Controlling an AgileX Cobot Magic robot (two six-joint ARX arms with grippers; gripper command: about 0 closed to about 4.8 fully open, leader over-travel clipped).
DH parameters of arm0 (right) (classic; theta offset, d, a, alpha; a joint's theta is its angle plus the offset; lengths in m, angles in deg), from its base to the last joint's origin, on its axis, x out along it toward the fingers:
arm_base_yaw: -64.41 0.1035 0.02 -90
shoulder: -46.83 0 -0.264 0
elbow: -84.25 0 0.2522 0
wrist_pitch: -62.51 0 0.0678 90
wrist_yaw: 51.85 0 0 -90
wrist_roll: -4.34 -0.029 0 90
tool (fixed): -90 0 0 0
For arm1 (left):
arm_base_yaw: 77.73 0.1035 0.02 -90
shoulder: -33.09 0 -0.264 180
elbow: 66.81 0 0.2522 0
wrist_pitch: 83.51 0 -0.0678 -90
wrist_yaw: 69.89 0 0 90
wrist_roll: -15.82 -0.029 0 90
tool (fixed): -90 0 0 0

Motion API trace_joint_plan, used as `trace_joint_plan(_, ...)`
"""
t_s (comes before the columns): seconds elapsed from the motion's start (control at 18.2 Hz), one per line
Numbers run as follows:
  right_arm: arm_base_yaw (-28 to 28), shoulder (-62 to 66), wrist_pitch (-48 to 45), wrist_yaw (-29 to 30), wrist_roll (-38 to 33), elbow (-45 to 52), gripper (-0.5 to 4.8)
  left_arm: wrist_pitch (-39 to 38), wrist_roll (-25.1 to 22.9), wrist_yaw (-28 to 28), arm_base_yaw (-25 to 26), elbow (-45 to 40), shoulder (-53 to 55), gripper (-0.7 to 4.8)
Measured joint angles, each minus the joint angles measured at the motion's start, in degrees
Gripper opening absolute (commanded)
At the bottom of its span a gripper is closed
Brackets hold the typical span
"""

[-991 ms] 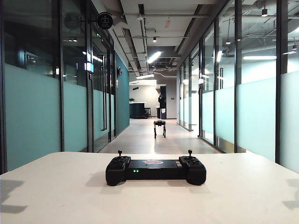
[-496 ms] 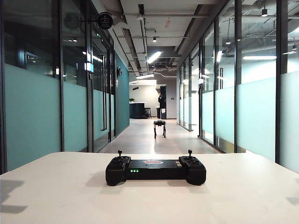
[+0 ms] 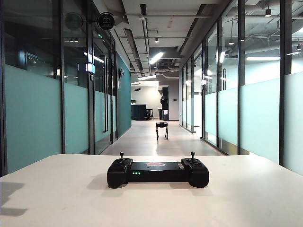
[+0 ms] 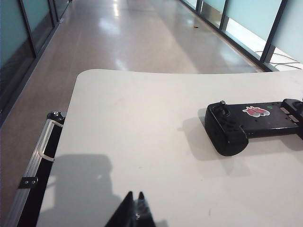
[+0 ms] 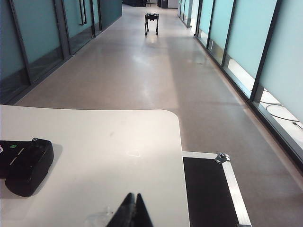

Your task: Push the left joystick on the remote control sitting on the white table forward to make the robot dog walk in a straight line until it approaches the door.

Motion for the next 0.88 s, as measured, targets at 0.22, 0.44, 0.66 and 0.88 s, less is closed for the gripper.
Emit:
trace_joint_plan(0.22, 0.0, 0.0, 0.0, -0.2, 0.0, 0.0, -0.01, 0.0, 0.0, 0.0, 0.0, 0.0, 0.0, -0.05)
trace_joint_plan(0.44, 0.0, 0.0, 0.0, -0.2, 0.0, 0.0, -0.01, 0.0, 0.0, 0.0, 0.0, 0.0, 0.0, -0.05)
trace_joint_plan(0.66, 0.0, 0.0, 0.0, -0.2, 0.0, 0.0, -0.01, 0.7, 0.0, 0.0, 0.6, 0.0, -0.2, -0.05)
trace_joint_plan(0.88, 0.0, 0.0, 0.0, -0.2, 0.0, 0.0, -0.01, 8.3, -2.0, 5.1, 7.6, 0.0, -0.2, -0.06)
